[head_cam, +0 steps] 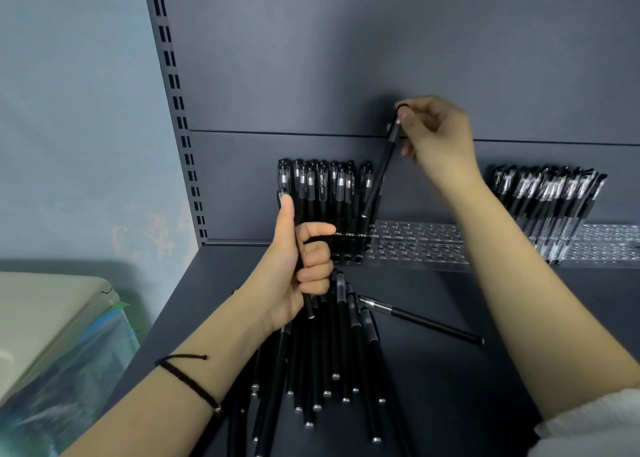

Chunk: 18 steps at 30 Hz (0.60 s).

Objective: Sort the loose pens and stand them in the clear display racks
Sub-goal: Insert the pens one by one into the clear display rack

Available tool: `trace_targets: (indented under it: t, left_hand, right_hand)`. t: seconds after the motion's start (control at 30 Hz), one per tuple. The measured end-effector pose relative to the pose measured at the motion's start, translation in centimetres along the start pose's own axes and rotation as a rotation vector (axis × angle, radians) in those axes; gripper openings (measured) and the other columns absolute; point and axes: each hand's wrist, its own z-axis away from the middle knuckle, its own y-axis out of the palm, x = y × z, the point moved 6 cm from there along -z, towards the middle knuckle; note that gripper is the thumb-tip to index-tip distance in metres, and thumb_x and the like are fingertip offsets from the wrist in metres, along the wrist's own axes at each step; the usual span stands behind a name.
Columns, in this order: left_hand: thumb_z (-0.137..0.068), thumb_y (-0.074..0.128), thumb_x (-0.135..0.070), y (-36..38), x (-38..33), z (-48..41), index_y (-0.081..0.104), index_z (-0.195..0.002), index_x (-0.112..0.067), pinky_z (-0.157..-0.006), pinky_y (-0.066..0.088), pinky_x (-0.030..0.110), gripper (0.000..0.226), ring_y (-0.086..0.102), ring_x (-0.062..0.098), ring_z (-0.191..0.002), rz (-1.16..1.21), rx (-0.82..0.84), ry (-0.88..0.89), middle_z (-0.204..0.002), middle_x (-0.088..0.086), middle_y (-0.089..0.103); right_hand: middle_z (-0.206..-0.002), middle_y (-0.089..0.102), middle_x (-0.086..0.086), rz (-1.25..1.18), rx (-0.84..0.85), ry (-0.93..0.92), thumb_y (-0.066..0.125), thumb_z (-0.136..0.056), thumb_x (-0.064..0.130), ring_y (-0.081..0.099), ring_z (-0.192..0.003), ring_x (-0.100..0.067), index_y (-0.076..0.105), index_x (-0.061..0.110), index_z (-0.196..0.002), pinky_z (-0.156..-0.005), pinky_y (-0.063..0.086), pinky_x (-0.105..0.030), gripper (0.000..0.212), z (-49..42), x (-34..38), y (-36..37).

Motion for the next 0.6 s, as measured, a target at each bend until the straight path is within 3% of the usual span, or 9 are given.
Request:
trace_targets:
  t: [0.1, 0.23, 0.43, 0.6]
  left_hand:
    - [-0.096, 0.029, -0.062, -0.1, 0.0, 0.1, 0.055, -0.086, -0.013, -0.040, 0.011, 0.017, 0.056, 0.018, 0.007, -0.038, 0.025, 0.001, -0.009, -0.053, -0.004, 0.022]
    - [-0.097, 0.029, -0.040, -0.1, -0.3, 0.3, 0.051, -0.082, -0.015, -0.040, 0.014, 0.019, 0.037, 0.020, 0.008, -0.043, 0.051, 0.027, 0.033, -0.056, -0.004, 0.027]
    - [-0.096, 0.035, -0.032, 0.2, -0.4, 0.4, 0.048, -0.083, -0.019, -0.037, 0.018, 0.018, 0.023, 0.020, 0.007, -0.044, 0.025, 0.058, 0.028, -0.057, -0.005, 0.028]
    - [-0.102, 0.042, -0.030, 0.4, -0.2, 0.6, 0.049, -0.090, -0.020, -0.037, 0.020, 0.017, 0.017, 0.023, 0.006, -0.042, -0.041, 0.068, 0.038, -0.057, -0.005, 0.033]
  right_hand:
    - [-0.070, 0.059, 0.008, 0.167, -0.029, -0.085, 0.058, -0.096, 0.015, 0.050, -0.041, 0.000, 0.061, 0.019, -0.096, -0.053, 0.044, -0.019, 0.006, -0.5, -0.7, -0.7]
    - [-0.068, 0.060, 0.007, 0.211, -0.015, -0.064, 0.060, -0.094, 0.017, 0.049, -0.041, 0.000, 0.062, 0.021, -0.092, -0.057, 0.047, -0.026, 0.005, -0.8, -2.1, -0.6]
    - [-0.071, 0.061, 0.006, 0.317, 0.087, -0.035, 0.065, -0.092, 0.020, 0.051, -0.043, 0.002, 0.064, 0.020, -0.090, -0.054, 0.043, -0.014, 0.002, -0.5, -2.9, 0.4]
    - [-0.078, 0.063, 0.009, 0.526, 0.337, 0.024, 0.077, -0.080, 0.025, 0.053, -0.070, 0.003, 0.065, 0.019, -0.079, -0.056, 0.036, -0.002, 0.014, 0.2, -3.5, 1.3]
